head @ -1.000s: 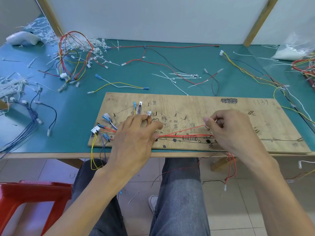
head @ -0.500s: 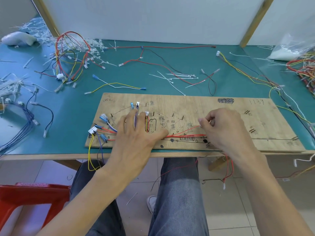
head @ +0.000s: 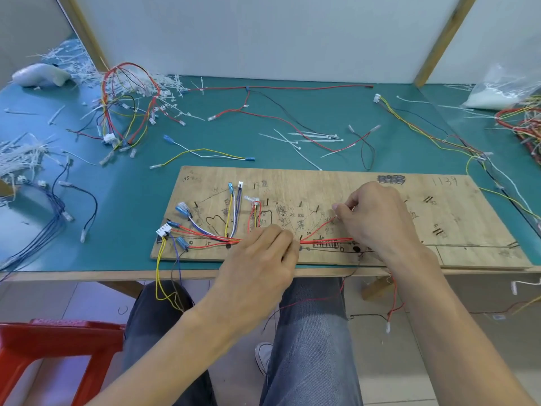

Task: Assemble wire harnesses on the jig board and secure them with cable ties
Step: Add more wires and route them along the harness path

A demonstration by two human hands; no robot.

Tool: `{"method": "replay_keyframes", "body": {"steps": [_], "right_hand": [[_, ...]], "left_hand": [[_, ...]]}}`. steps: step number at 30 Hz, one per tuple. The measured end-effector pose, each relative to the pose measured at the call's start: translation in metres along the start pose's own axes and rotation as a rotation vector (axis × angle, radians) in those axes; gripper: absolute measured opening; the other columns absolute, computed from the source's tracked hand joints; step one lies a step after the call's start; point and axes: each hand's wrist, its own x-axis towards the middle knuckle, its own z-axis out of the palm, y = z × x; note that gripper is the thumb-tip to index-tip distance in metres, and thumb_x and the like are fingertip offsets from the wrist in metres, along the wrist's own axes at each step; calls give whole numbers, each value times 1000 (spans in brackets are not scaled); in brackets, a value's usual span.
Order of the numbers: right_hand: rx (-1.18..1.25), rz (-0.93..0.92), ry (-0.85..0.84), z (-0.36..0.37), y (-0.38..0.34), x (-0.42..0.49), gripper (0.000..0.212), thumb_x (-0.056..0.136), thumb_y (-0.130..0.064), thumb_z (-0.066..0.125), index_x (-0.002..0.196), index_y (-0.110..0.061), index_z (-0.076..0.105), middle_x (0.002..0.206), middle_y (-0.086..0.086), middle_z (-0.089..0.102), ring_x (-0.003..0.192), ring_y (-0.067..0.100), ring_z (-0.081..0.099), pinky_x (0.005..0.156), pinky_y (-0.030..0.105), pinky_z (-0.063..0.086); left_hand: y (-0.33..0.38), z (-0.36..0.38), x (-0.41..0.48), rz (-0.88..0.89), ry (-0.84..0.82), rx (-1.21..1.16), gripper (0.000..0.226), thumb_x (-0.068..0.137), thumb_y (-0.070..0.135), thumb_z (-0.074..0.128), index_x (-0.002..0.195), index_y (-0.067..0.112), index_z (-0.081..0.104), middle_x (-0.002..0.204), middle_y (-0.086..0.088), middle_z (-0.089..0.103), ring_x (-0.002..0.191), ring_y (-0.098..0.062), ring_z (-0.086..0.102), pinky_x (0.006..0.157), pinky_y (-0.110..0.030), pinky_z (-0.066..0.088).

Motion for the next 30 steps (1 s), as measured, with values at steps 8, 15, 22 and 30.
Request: {"method": "replay_keyframes", "body": {"steps": [8,15,22,30], "right_hand": [[77,98,-94,-1,-31,21,29,91,-29,69,73,-7,76,69,12,70,74,33,68,70,39,61],[141,165,-185,5,-49,34,36,84,-37,83,61,-9,77,52,1,70,56,16,70,65,32,62],[666,264,-491,-15,-32,26,16,101,-3,68,90,6,75,73,16,77,57,17,73,50,26,59],[564,141,-369,-7,-25,6,13,82,-4,87,91,-13,83,72,10,78,63,21,76,59,33,64]], "left_hand": [[3,-3,3,-79,-101,-70,33,82,2,62,114,4,72,107,-7,67,99,-29,64,84,-39,55],[1,-4,5,-127,-171,-119,35,87,6,58,120,7,68,113,-3,62,107,-28,59,89,-41,53],[2,0,5,-149,-109,-133,27,85,8,66,111,9,71,104,-2,62,99,-27,60,79,-41,54],[2,-3,0,-138,-104,-142,39,84,12,65,123,10,69,113,-1,63,106,-26,59,91,-37,51]]}}
